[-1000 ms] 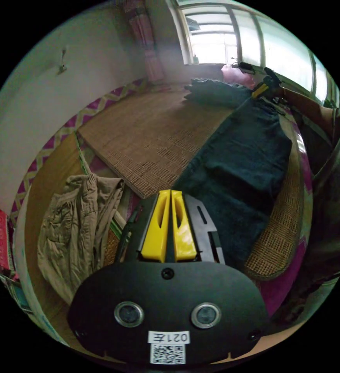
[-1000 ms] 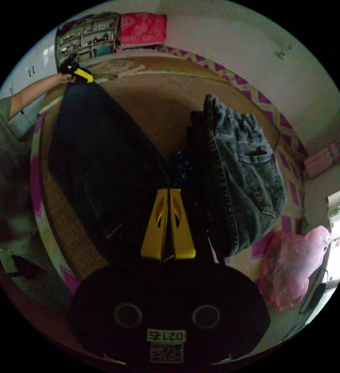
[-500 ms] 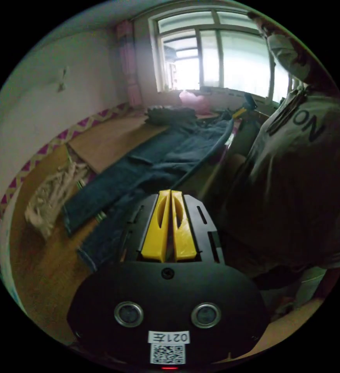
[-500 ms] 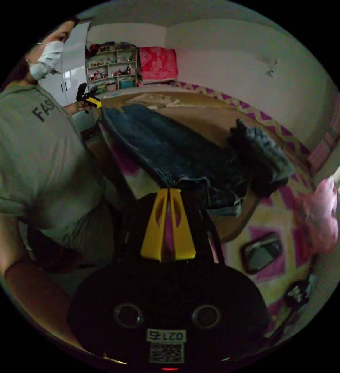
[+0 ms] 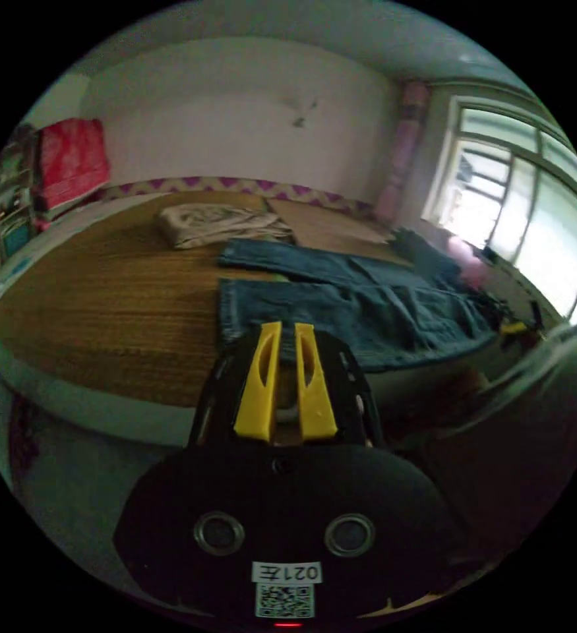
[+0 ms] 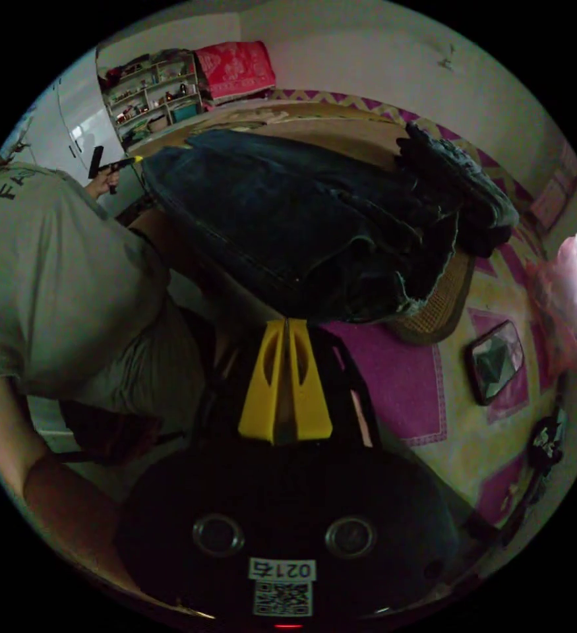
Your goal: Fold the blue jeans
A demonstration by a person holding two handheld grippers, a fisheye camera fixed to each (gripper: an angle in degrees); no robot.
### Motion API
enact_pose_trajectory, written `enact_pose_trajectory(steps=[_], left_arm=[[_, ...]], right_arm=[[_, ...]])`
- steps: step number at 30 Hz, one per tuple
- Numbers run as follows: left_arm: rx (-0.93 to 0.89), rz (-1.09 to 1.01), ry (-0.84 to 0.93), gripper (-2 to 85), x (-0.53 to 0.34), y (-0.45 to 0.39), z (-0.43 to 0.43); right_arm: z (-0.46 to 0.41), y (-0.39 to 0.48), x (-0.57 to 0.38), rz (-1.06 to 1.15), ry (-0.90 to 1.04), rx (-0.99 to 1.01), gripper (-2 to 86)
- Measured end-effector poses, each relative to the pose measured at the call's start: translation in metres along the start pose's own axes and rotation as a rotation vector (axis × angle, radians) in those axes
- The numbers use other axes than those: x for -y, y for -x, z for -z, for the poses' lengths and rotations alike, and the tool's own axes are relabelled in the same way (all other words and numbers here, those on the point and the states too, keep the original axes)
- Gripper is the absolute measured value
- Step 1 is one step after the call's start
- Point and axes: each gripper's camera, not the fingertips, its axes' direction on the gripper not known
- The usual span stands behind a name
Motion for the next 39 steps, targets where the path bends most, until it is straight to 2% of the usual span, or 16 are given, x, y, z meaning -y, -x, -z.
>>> enact_pose_trajectory(steps=[2,5,9,13,19,22,24,29,31,33,34,36,39], left_arm=[[0.045,0.093,0.055,7.1,0.003,0.021,0.003],[0.026,0.280,-0.001,6.7,-0.005,0.048,0.021],[0.005,0.490,-0.102,5.5,-0.033,0.069,0.058],[-0.003,0.513,-0.112,0.2,-0.051,0.067,0.082],[-0.010,0.529,-0.051,-0.7,-0.055,0.063,0.097],[-0.005,0.542,-0.036,-0.9,-0.056,0.059,0.100],[-0.012,0.564,-0.026,-0.9,-0.060,0.056,0.099],[-0.051,0.545,-0.019,-0.9,-0.058,0.052,0.094],[-0.050,0.521,-0.014,-0.9,-0.053,0.050,0.094],[-0.028,0.475,-0.032,-0.9,-0.049,0.045,0.099],[-0.019,0.463,-0.038,-0.9,-0.048,0.044,0.101],[0.007,0.428,-0.030,-0.9,-0.048,0.040,0.106],[-0.003,0.415,-0.015,-0.6,-0.052,0.038,0.107]], right_arm=[[0.022,-0.009,-0.006,-0.048,-0.043,0.003,2.4],[0.058,-0.025,-0.023,-0.206,-0.280,0.001,5.9],[0.074,-0.027,-0.047,-0.427,-0.410,-0.024,7.1],[0.080,-0.013,-0.077,-0.578,-0.481,-0.032,7.4],[0.080,0.019,-0.100,-0.679,-0.502,-0.091,6.9],[0.082,0.027,-0.114,-0.764,-0.574,-0.082,5.7],[0.086,0.037,-0.118,-0.793,-0.616,-0.144,4.0],[0.092,0.058,-0.065,-0.547,-0.534,-0.463,-0.3],[0.075,0.042,-0.042,-0.529,-0.397,-0.533,-0.6],[0.030,0.002,-0.035,-0.632,-0.056,-0.674,-0.6],[0.019,-0.006,-0.039,-0.659,0.014,-0.689,-0.6],[0.015,-0.002,-0.059,-0.677,-0.135,-0.719,-0.6],[0.011,-0.001,-0.071,-0.726,-0.191,-0.728,-0.6]])
